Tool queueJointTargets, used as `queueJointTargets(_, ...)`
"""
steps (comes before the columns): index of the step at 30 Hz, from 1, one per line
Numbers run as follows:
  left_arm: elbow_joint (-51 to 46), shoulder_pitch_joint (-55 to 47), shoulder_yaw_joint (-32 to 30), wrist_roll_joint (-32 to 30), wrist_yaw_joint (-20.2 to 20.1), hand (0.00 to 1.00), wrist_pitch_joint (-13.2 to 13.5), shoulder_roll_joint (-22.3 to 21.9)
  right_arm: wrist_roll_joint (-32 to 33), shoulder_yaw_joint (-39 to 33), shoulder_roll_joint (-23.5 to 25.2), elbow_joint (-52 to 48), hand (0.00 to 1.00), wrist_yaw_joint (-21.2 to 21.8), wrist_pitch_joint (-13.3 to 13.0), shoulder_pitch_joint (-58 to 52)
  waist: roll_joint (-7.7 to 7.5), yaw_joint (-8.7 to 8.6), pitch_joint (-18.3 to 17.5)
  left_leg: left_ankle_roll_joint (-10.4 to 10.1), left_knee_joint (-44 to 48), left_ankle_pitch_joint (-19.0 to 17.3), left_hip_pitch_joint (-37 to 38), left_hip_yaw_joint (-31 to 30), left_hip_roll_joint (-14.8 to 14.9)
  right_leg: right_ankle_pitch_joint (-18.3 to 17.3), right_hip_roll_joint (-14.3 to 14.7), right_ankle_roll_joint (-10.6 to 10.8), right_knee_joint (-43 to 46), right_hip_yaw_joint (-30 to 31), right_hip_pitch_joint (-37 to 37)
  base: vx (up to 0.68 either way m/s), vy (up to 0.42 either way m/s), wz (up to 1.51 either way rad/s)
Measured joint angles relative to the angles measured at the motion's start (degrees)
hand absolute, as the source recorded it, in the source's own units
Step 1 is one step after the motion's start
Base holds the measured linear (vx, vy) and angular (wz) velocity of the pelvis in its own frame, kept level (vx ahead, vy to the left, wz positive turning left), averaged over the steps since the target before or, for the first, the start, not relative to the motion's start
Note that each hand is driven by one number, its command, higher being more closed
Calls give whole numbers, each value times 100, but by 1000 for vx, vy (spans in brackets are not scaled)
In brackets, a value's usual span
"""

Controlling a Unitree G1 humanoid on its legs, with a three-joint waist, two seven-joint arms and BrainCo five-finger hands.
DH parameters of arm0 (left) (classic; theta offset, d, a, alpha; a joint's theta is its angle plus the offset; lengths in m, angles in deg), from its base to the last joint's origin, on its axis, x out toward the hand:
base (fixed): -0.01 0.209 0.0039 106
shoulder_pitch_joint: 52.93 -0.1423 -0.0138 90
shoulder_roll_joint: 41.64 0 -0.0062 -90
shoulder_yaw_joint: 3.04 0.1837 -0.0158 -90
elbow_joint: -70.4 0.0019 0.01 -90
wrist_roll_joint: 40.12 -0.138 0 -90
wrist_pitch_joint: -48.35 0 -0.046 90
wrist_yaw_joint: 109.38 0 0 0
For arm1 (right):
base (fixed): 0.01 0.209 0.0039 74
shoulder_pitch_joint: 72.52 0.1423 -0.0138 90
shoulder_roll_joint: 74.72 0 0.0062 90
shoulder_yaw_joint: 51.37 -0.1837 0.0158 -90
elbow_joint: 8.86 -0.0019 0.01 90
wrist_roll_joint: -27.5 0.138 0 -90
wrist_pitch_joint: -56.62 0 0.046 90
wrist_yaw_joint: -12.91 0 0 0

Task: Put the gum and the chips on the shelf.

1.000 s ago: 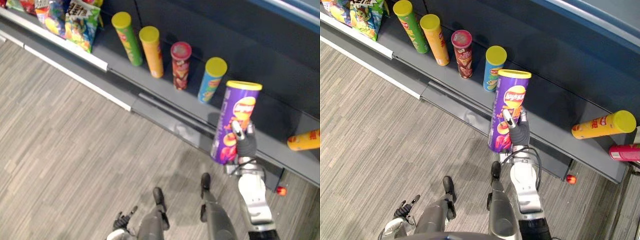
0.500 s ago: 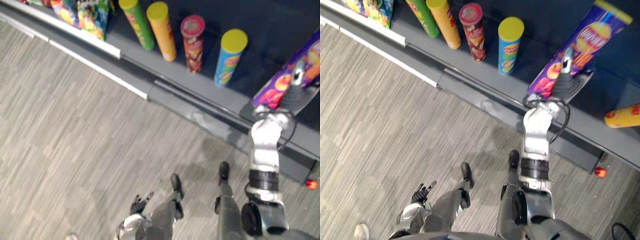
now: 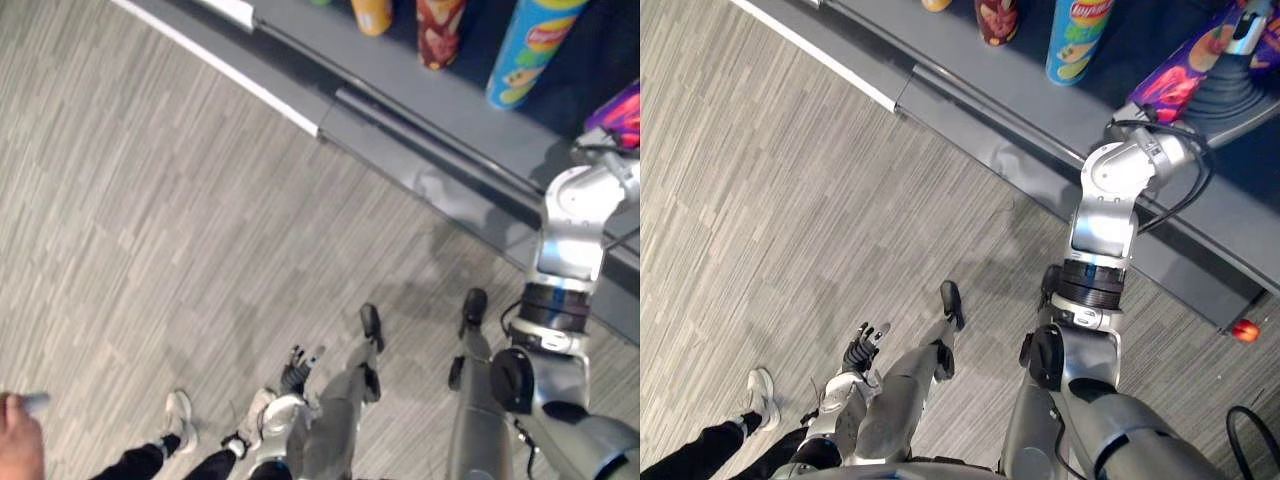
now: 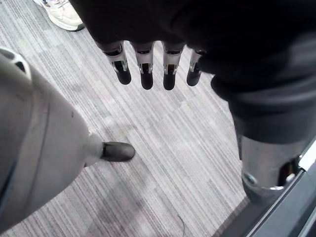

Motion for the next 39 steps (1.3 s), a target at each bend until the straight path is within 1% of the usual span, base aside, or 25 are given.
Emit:
queueJointTargets(2, -121, 1, 29, 201, -50, 0, 23, 1, -185, 1, -181, -192, 100, -122, 132, 94, 0, -1, 19, -25, 10, 25, -198, 76, -6, -97, -53, -14, 267, 25, -319, -27, -38, 13)
queueJointTargets(5, -255, 1, 32, 218, -69, 0, 32, 1, -199, -13, -518, -239, 100, -204, 315, 248, 13, 8, 54, -25, 27, 86, -379, 196, 7, -130, -80, -41, 453, 63, -600, -13, -36, 5)
queueJointTargets(7, -272, 1, 34, 236, -134, 0, 38, 1, -259, -31, -644, -252, 100, -213, 435, 300, 13, 17, 58, -23, 51, 88, -463, 215, 6, -143, -83, -54, 522, 86, -715, 0, 0, 0)
queueJointTargets(8, -330, 1, 53, 375, -194, 0, 46, 1, -320, -75, -710, -253, 100, -227, 500, 373, 12, 26, 58, -24, 97, 88, -551, 243, 6, -155, -89, -71, 606, 125, -841, 0, 0, 0)
queueJointTargets(10, -396, 1, 84, 438, -236, 0, 56, 2, -354, -131, -849, -251, 100, -312, 643, 458, 13, 50, 62, -25, 140, 88, -666, 332, 6, -186, -100, -82, 718, 194, -1032, 0, 0, 0)
queueJointTargets(11, -417, 1, 86, 444, -241, 0, 65, 2, -355, -158, -876, -251, 100, -338, 670, 489, 28, 50, 72, -25, 155, 88, -701, 339, 6, -192, -103, -89, 747, 203, -1074, 0, 0, 0)
queueJointTargets(13, -475, 2, 126, 631, -276, 0, 76, 4, -355, -227, -974, -233, 100, -446, 841, 552, 63, 44, 128, -25, 190, 88, -764, 421, 23, -216, -111, -111, 834, 225, -1185, -8, -9, 2)
queueJointTargets(14, -476, 1, 162, 677, -284, 0, 77, 6, -355, -223, -1061, -141, 100, -473, 904, 570, 75, 43, 134, -25, 197, 95, -787, 574, 47, -246, -124, -100, 906, 260, -1261, 0, 0, 0)
queueJointTargets(16, -490, 1, 249, 849, -302, 0, 83, 11, -353, -225, -1169, 31, 100, -475, 980, 631, 78, 48, 137, -27, 211, 103, -866, 704, 59, -246, -125, -100, 948, 317, -1394, 0, 0, 0)
queueJointTargets(18, -552, 0, 298, 879, -323, 0, 84, 15, -348, -221, -1246, 166, 100, -476, 1026, 668, 81, 50, 139, -40, 216, 126, -918, 814, 80, -245, -125, -100, 975, 344, -1487, 0, 0, 0)
queueJointTargets(21, -645, -2, 359, 883, -349, 0, 93, 19, -337, -219, -1327, 418, 100, -477, 1042, 694, 91, 68, 156, -15, 215, 154, -956, 838, 86, -245, -116, -100, 989, 357, -1543, 1, 2, -1)
queueJointTargets(24, -717, -2, 471, 885, -422, 0, 106, 27, -283, -198, -1371, 712, 100, -476, 1041, 697, 93, 146, 156, -15, 215, 154, -966, 899, 91, -245, -102, -100, 992, 391, -1586, 10, 7, -5)
queueJointTargets(28, -817, -3, 483, 894, -432, 0, 105, 28, -169, -87, -1396, 1066, 100, -464, 1021, 704, 96, 158, 159, 10, 245, 171, -1044, 910, 97, -245, -103, -100, 993, 391, -1651, 0, 0, 0)
queueJointTargets(30, -821, -3, 486, 1013, -437, 0, 105, 28, -165, 49, -1503, 1144, 100, -449, 1003, 757, 96, 164, 159, 9, 297, 165, -1054, 921, 100, -245, -109, -100, 994, 399, -1649, 0, 0, 0)
queueJointTargets(32, -839, -3, 498, 1081, -439, 0, 107, 30, -126, 134, -1595, 1455, 100, -444, 887, 911, 97, 166, 159, 9, 301, 163, -1054, 923, 101, -245, -109, -100, 997, 402, -1650, 0, 0, 0)
queueJointTargets(35, -840, -3, 533, 1105, -448, 0, 104, 33, -52, 241, -1662, 1594, 100, -443, 840, 992, 97, 170, 159, -18, 306, 143, -1057, 922, 102, -246, -110, -100, 1006, 401, -1655, 0, 0, 0)
queueJointTargets(39, -899, -6, 587, 1108, -468, 0, 104, 38, 63, 307, -1843, 1776, 100, -459, 613, 1232, 97, 185, 159, 2, 395, 125, -1238, 906, 96, -259, -148, -118, 1102, 398, -1832, -11, -6, 7)
